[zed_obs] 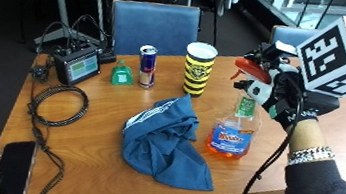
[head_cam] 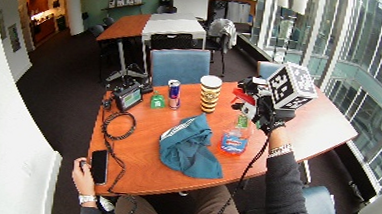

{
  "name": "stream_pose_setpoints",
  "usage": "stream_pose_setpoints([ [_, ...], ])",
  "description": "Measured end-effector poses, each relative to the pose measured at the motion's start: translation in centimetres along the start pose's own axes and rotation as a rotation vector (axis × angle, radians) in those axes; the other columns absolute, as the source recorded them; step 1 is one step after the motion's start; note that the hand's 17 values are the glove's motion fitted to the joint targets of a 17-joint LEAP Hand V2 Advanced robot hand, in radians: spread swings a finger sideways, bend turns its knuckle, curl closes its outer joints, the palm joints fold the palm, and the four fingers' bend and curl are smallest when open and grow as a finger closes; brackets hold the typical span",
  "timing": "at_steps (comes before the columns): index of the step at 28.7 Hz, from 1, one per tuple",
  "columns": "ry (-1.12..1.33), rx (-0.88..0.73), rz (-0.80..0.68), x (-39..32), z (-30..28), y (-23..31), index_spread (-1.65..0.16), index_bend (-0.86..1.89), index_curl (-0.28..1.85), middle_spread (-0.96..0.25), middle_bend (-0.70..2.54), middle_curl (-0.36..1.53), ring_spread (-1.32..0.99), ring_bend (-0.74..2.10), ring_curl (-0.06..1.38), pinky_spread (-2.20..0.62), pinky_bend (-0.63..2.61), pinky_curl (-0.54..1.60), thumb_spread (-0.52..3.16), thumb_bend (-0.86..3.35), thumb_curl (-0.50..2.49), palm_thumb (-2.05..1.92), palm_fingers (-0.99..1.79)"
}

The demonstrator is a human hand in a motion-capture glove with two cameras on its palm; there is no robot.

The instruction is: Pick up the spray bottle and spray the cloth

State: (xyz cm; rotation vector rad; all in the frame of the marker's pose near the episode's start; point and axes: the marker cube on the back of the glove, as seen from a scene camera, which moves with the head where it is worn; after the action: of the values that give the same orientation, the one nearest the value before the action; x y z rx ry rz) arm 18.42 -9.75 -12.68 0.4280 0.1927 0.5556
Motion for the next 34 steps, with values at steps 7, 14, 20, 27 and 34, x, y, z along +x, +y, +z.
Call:
stream_pose_setpoints([
  [7, -0.386, 0.172, 0.179, 0.9, 2.7, 1.2, -0.36, -0.02, 0.23, -0.23, 0.35, 0.39, -0.23, 0.54, 0.39, -0.11, 0.43, 0.35, 0.9, 0.09, 0.39, 0.85, 1.23],
  [14, -0.695, 0.284, 0.255, 0.9, 5.6, 1.3, -0.36, -0.01, 0.17, -0.25, 0.44, 0.43, -0.26, 0.63, 0.42, -0.23, 0.55, 0.39, 0.84, 0.02, 0.41, 0.87, 1.21],
  [20, -0.805, 0.301, 0.193, 0.0, 6.9, 0.2, -0.34, 0.09, 0.18, -0.26, 0.47, 0.45, -0.26, 0.64, 0.42, -0.27, 0.54, 0.39, 0.84, -0.03, 0.42, 0.84, 1.24],
  [27, -0.606, 0.51, 0.127, -1.4, 6.4, -0.2, -0.3, 0.24, 0.27, -0.24, 0.49, 0.46, -0.24, 0.63, 0.42, -0.32, 0.49, 0.38, 0.97, -0.05, 0.39, 0.71, 1.4],
  [34, -0.521, 0.659, 0.085, -3.3, 5.6, -0.8, -0.29, 0.26, 0.33, -0.24, 0.57, 0.48, -0.26, 0.65, 0.42, -0.33, 0.44, 0.37, 1.04, -0.03, 0.39, 0.67, 1.45],
])
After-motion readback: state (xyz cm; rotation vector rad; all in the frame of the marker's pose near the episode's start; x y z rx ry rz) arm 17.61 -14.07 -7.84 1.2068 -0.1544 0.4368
